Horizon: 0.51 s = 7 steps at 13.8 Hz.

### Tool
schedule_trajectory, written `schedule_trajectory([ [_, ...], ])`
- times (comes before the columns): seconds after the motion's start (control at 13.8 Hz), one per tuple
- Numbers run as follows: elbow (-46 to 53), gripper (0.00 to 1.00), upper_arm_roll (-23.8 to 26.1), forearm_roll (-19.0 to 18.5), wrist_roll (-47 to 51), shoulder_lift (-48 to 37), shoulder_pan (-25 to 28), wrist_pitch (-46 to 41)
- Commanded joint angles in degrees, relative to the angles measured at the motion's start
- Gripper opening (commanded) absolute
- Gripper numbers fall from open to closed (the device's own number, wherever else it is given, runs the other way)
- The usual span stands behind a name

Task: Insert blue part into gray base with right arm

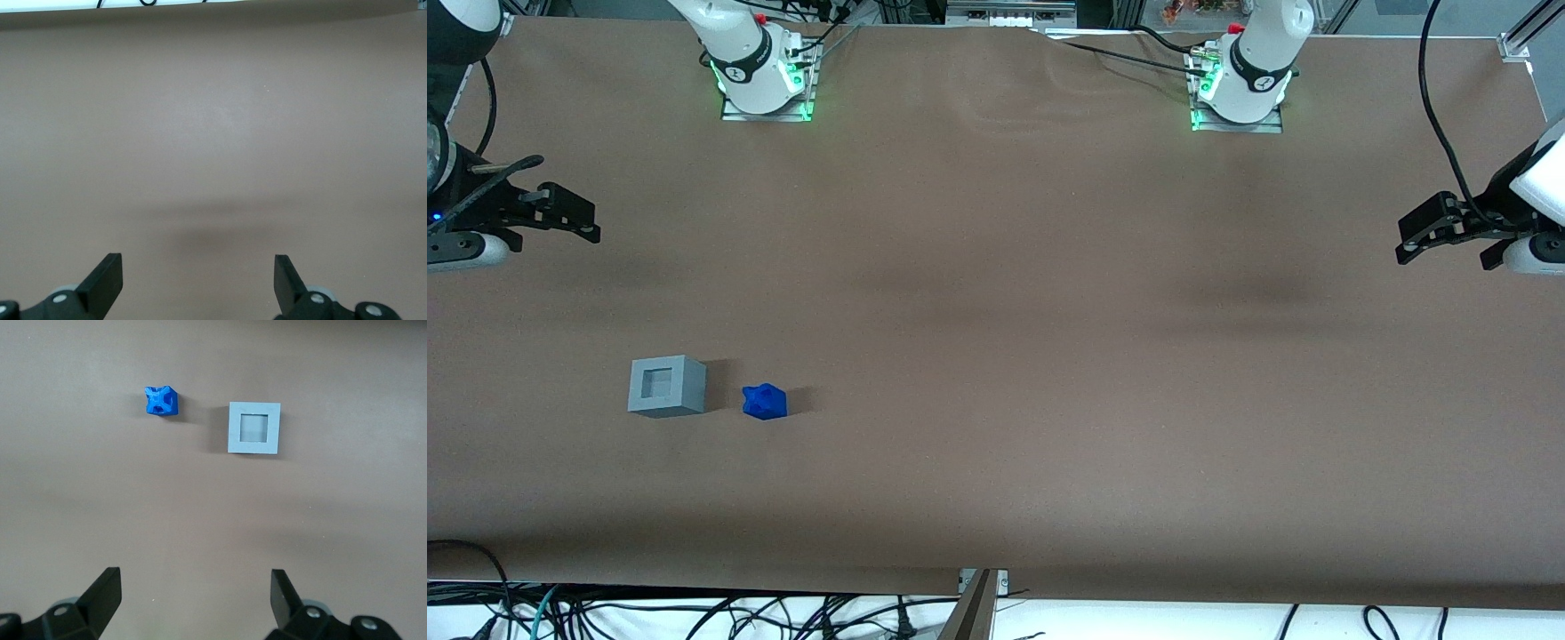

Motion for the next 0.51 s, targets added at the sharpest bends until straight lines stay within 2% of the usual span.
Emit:
schedule_trajectory([
  [0.0,0.9,0.99,0.2,-0.5,-0.8,0.2,-0.1,-1.9],
  [0.22,1.0,0.99,0.5,-2.2,-1.3,0.3,0.0,-1.4],
  [0.44,1.0,0.99,0.5,-2.3,-1.3,0.3,0.0,-1.9],
])
